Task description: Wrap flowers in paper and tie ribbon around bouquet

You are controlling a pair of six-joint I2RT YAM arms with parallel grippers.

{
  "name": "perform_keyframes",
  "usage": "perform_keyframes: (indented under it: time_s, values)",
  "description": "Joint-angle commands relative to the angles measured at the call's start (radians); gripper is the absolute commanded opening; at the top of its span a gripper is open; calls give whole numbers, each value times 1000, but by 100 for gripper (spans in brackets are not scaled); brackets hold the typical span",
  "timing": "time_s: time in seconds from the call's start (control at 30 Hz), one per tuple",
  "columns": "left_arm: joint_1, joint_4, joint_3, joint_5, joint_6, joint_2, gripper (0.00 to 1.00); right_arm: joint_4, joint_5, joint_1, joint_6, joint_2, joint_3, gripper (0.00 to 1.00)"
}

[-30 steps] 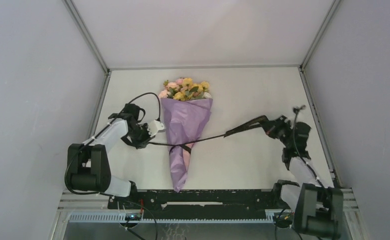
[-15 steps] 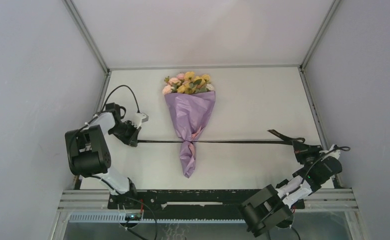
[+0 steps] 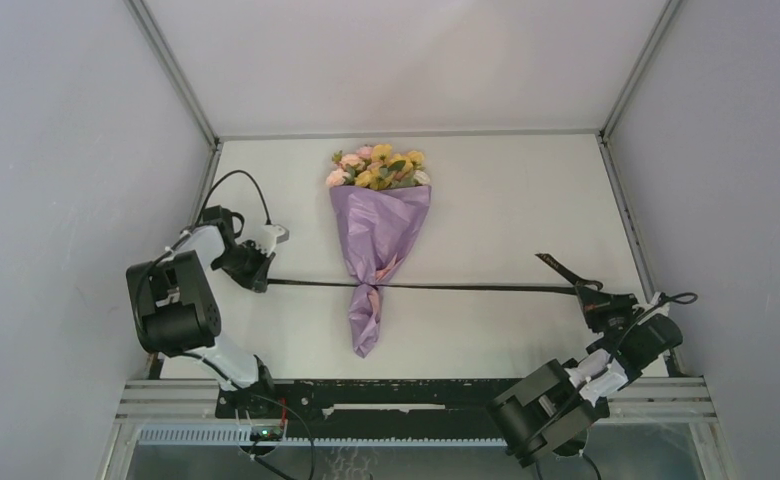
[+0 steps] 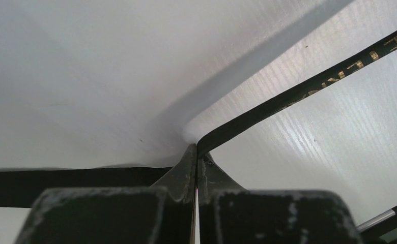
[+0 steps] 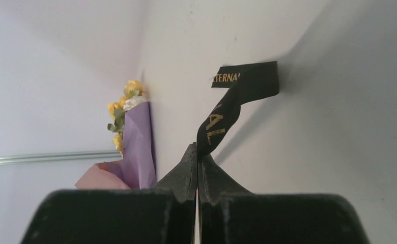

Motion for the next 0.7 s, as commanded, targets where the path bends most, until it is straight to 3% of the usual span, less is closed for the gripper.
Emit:
perform_keyframes:
  time_s: [0.0,0.2,0.47,0.57,0.67]
  values:
    - [38,12,36,-143,8,-70,0,119,217,111,-74,-42,65,0]
    - [-204,-248,160,70,-106,-228,0,-109,453,818,-281,-92,279,0]
    - [-548,-555,462,231,-206,-309,0,-300,614,1427,-236,42,449,1]
    - [-630,-583,475,248,-226,-359,0,-458,695,1570,-197,130,487,11]
    - [-703,-582,457,247,-240,-421,0,-623,749,1644,-181,189,528,36]
